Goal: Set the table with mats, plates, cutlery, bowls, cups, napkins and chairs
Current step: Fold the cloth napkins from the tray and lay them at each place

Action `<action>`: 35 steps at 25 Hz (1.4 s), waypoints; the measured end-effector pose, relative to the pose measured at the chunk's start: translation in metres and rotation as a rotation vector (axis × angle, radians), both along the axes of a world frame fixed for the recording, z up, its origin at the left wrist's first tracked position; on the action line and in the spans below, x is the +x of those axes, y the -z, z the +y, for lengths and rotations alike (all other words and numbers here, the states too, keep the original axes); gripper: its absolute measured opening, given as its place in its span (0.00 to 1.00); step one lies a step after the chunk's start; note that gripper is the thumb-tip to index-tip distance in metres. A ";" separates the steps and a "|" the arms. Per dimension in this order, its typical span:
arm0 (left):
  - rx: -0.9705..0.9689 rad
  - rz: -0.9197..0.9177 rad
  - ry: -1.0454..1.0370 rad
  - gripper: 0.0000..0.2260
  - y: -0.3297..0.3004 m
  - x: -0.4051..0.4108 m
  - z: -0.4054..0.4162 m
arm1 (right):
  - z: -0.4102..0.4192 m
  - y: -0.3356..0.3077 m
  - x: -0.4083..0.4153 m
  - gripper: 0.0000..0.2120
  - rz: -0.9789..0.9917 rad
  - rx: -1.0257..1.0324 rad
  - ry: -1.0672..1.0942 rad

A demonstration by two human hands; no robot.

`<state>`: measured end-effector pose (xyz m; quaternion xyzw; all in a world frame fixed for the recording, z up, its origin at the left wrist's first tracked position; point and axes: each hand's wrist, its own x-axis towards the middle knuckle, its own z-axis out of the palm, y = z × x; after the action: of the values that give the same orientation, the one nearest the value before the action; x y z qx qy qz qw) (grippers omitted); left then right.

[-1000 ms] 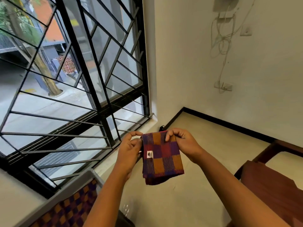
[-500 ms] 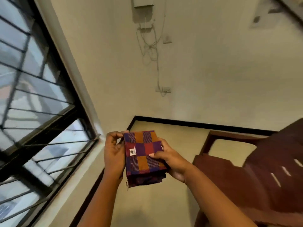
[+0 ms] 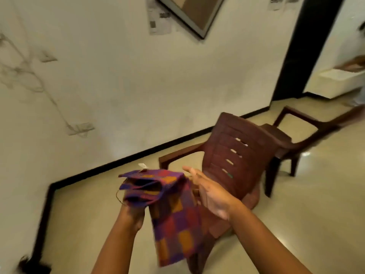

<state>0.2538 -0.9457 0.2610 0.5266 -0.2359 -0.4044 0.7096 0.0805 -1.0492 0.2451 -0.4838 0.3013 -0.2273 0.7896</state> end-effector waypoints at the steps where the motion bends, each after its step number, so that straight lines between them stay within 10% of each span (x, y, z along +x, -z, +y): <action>1: 0.072 0.035 0.094 0.05 0.002 -0.007 -0.019 | -0.006 0.003 -0.013 0.23 -0.008 -0.016 0.050; 9: 0.510 -0.162 0.586 0.05 -0.002 -0.082 -0.127 | -0.003 -0.002 -0.076 0.35 0.123 0.027 0.654; 12: 0.538 -0.246 0.675 0.05 0.010 -0.101 -0.135 | 0.017 0.011 -0.088 0.25 0.218 0.041 0.850; 17: 0.197 -0.456 1.165 0.27 0.020 -0.106 -0.131 | 0.062 0.014 -0.097 0.20 0.251 -0.028 0.998; 21: -0.124 -1.129 1.458 0.29 0.023 -0.117 -0.140 | 0.090 0.008 -0.109 0.36 0.580 -0.152 0.984; 33: -0.303 -1.112 1.668 0.01 0.039 -0.239 -0.120 | 0.184 0.015 -0.186 0.04 1.236 -0.095 1.078; 35: -0.460 -1.146 1.791 0.01 0.036 -0.261 -0.109 | 0.196 0.014 -0.194 0.24 1.325 -0.074 1.098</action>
<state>-0.0073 -1.0547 0.2255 0.1283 -0.9002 -0.4155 0.0233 -0.1140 -0.8529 0.2308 -0.3280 0.8837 -0.2574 0.2127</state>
